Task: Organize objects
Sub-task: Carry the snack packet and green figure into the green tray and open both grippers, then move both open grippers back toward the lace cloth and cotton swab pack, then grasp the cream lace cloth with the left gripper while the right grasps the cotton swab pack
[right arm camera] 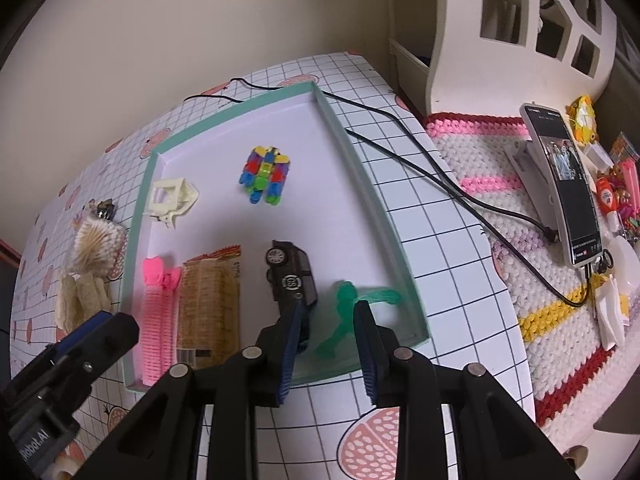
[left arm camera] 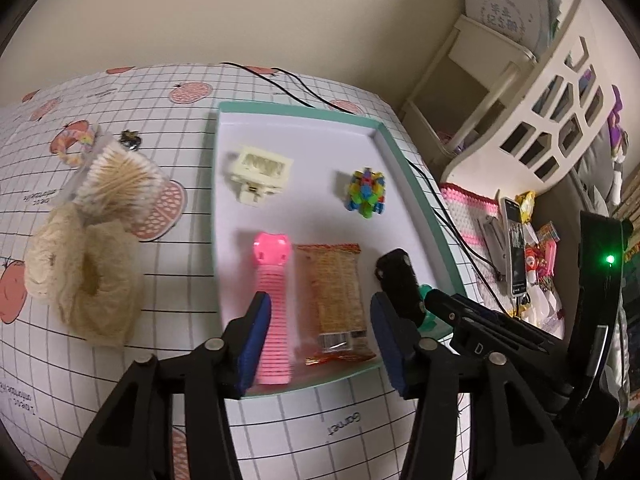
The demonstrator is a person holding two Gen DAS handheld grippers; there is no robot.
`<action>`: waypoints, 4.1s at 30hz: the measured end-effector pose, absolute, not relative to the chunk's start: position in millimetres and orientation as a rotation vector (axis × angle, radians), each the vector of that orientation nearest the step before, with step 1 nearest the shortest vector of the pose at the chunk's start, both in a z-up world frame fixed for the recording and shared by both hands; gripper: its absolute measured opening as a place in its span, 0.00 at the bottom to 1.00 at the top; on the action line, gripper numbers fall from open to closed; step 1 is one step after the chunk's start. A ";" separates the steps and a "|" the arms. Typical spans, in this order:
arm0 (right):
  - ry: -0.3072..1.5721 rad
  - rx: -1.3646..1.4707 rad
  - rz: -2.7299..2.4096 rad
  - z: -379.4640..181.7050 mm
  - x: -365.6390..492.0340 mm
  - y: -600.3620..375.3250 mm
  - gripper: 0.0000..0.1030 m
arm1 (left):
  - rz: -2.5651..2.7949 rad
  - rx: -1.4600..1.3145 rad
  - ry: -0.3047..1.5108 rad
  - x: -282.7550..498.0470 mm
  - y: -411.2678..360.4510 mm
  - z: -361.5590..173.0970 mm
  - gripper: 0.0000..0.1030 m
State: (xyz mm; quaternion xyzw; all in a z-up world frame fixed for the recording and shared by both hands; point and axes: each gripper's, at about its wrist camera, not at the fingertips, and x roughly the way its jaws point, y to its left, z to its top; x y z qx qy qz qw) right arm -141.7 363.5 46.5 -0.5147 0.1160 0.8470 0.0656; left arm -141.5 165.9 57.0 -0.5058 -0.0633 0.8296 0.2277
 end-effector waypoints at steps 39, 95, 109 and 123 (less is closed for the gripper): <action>0.166 -1.613 2.598 43.0 -144.1 313.9 1.00 | 2.463 -1.538 -0.140 -157.6 109.6 44.6 0.89; 0.235 -1.525 2.869 62.1 -242.8 181.4 1.00 | 2.590 -1.675 -0.351 -228.8 -20.7 17.0 0.90; 0.183 -1.609 2.927 44.6 -256.9 143.3 1.00 | 2.554 -1.756 -0.232 -222.1 -9.9 4.3 0.90; 0.328 -1.692 2.902 20.3 -267.4 128.1 1.00 | 2.561 -1.770 -0.157 -218.8 -2.2 0.5 0.86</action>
